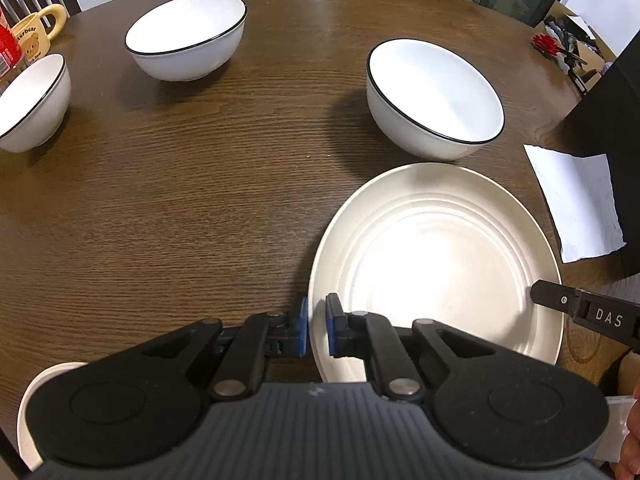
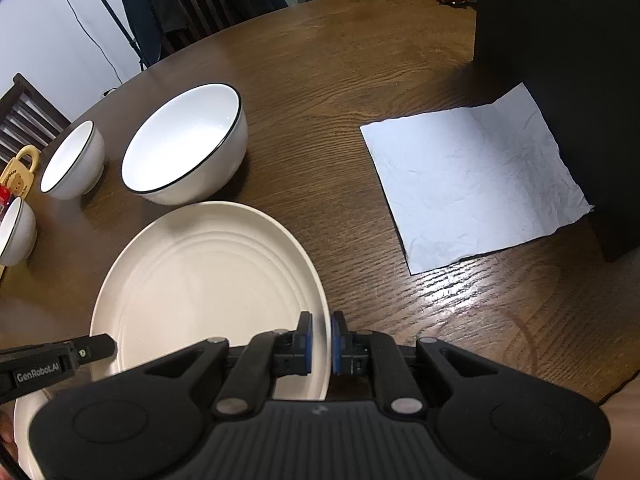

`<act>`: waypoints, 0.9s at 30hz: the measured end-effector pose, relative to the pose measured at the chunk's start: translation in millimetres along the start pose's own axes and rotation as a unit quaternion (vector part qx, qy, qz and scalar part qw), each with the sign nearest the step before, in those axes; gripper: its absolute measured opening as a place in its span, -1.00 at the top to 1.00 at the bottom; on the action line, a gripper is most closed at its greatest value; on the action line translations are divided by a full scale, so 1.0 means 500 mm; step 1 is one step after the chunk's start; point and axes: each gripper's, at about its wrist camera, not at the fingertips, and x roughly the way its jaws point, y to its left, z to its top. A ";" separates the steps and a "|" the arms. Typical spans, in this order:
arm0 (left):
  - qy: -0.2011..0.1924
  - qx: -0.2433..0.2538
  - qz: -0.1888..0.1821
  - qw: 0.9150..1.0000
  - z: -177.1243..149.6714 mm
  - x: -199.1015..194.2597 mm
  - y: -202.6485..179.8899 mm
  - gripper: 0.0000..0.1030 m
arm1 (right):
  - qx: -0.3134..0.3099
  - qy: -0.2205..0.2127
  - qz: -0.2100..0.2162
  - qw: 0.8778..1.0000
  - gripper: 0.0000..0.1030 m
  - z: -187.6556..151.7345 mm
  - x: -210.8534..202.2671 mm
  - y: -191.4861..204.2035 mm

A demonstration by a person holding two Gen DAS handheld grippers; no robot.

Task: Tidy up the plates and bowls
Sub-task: 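Carry the gripped cream plate with both tools toward the stacked plates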

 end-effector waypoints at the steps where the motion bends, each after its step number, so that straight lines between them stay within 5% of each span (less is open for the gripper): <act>1: -0.001 0.001 0.000 1.000 -0.001 -0.002 -0.001 0.81 | 0.000 0.000 0.000 1.000 0.83 -0.001 -0.001 0.000; 27: -0.036 -0.005 -0.001 0.999 -0.034 -0.083 0.008 0.81 | -0.037 -0.033 0.008 0.999 0.84 -0.038 -0.080 0.024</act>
